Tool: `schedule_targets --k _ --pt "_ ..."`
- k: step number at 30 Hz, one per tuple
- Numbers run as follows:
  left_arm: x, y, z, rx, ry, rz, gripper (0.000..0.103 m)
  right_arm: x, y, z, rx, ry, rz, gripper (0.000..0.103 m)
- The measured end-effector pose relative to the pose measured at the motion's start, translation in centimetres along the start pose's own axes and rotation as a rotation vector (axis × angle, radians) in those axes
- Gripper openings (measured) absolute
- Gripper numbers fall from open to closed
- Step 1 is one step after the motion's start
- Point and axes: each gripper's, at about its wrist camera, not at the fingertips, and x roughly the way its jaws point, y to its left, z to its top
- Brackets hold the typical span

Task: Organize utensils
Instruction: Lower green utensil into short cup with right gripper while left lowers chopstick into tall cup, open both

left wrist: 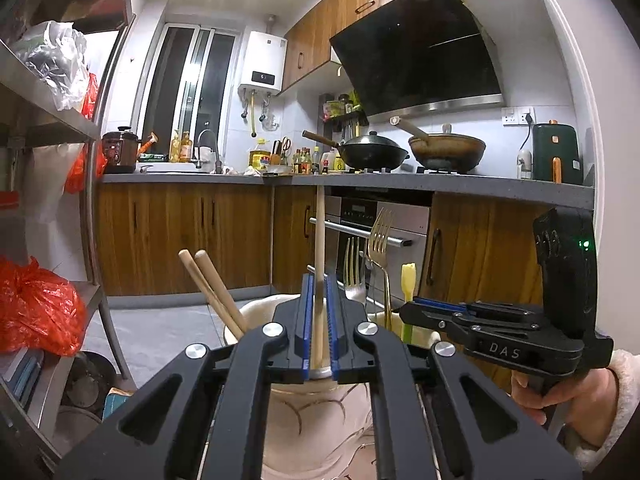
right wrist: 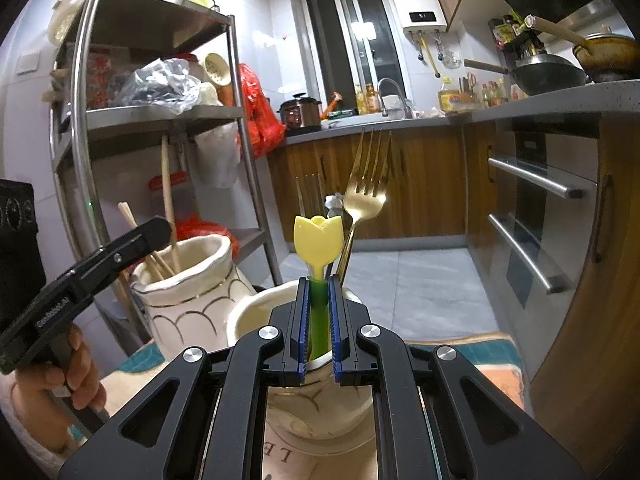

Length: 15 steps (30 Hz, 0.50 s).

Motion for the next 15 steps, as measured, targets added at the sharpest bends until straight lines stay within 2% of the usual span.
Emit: schedule_targets --k 1,4,8,12,15 --pt "0.0 0.0 0.0 0.001 0.000 0.001 0.015 0.0 -0.1 0.0 0.003 0.000 0.000 0.011" --pt "0.0 -0.1 -0.2 0.011 -0.001 0.005 0.017 -0.1 -0.1 0.0 0.008 -0.005 -0.001 0.011" --pt "-0.2 -0.1 -0.2 0.022 -0.011 0.010 0.019 -0.5 -0.1 0.1 0.003 -0.030 -0.005 0.026" --pt "-0.6 -0.3 -0.1 0.031 -0.019 0.011 0.024 -1.0 -0.4 0.3 0.018 -0.053 -0.016 0.032" --pt "-0.9 -0.7 -0.3 0.047 -0.017 0.014 0.029 -1.6 -0.9 0.5 0.034 -0.067 -0.030 0.044"
